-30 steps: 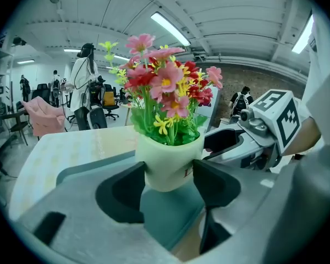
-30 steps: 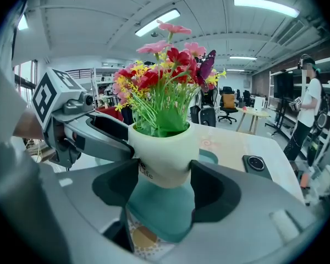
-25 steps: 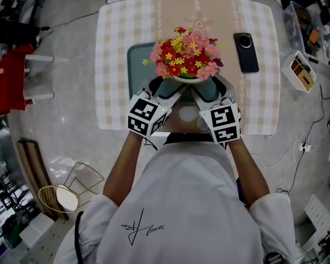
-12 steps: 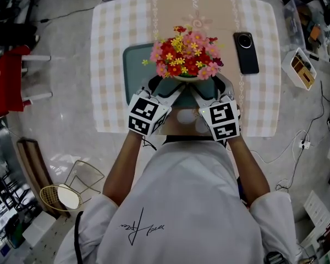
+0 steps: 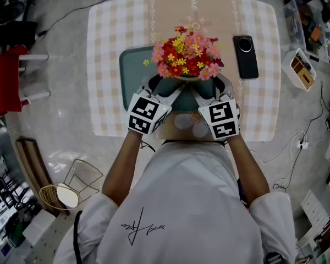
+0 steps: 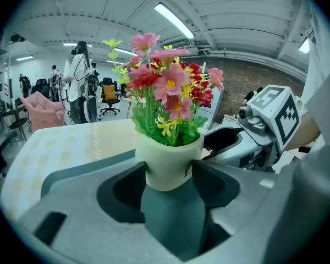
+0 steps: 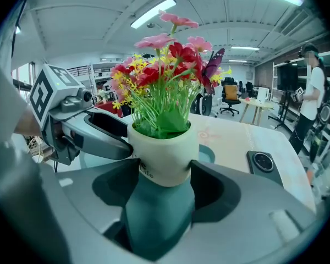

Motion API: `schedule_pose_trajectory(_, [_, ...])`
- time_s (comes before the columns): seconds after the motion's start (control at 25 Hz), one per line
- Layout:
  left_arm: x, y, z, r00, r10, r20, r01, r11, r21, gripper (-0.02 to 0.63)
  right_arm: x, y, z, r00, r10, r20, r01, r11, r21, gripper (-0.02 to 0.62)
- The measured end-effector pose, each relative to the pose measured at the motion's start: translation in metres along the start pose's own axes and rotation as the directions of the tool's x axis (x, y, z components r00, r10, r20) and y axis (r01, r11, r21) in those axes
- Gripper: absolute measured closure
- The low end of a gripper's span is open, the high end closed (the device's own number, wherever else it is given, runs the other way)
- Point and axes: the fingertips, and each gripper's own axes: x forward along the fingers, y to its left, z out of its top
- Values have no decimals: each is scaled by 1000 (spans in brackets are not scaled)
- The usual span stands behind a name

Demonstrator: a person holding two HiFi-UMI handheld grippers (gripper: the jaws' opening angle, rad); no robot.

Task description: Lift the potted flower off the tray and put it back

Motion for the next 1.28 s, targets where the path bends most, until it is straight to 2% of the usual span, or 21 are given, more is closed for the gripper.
schedule_pose_trajectory(0.2, [9, 6, 0, 1000, 10, -4, -10, 1000, -6, 342, 9, -7, -1, 1000, 7, -11, -7, 1000, -3, 293])
schedule_pose_trajectory(0.44, [17, 10, 3, 999, 46, -10, -45, 998, 40, 344, 18, -14, -3, 1000, 7, -18, -8, 1000, -5, 293])
schedule_pose_trajectory(0.88, [26, 17, -1, 997, 74, -16, -73, 996, 54, 345, 30, -20, -7, 1000, 8, -20, -9, 999, -33, 296])
schedule_pose_trajectory(1.28, [30, 21, -4, 997, 71, -1, -71, 997, 9, 347, 34, -22, -6, 1000, 11, -7, -11, 999, -49, 298])
